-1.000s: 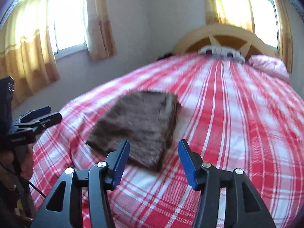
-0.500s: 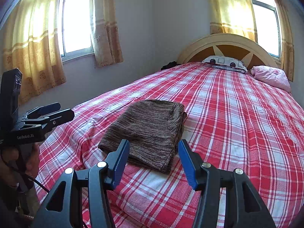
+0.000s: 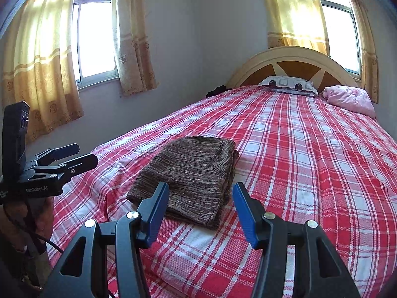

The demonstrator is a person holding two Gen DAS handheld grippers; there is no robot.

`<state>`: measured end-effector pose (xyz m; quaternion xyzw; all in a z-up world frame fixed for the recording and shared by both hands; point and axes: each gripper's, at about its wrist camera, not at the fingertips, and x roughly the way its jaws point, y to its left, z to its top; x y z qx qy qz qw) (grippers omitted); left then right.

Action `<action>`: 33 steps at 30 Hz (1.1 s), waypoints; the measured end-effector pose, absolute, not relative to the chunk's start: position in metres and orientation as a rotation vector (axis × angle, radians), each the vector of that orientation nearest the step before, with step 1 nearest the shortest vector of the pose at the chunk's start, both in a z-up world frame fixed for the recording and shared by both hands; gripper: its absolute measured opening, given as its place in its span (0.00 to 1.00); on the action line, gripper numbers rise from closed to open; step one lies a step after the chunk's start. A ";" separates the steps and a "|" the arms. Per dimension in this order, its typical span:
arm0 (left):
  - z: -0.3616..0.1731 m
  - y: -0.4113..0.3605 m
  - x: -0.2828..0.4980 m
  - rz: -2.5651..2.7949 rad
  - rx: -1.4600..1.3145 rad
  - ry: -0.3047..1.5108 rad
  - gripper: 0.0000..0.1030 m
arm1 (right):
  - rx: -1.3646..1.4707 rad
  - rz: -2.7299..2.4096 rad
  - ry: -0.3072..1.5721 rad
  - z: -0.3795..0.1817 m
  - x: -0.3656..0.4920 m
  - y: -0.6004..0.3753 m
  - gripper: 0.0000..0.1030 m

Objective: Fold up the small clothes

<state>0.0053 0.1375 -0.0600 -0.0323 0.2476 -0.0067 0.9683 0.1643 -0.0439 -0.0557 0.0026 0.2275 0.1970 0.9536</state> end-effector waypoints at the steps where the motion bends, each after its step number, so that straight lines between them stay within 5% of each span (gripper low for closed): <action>1: -0.060 0.137 0.005 -0.014 -0.065 0.500 1.00 | 0.005 0.401 0.462 -0.056 0.164 -0.044 0.53; 33: -0.051 0.139 0.004 -0.027 -0.046 0.465 1.00 | 0.001 0.380 0.387 -0.048 0.151 -0.046 0.53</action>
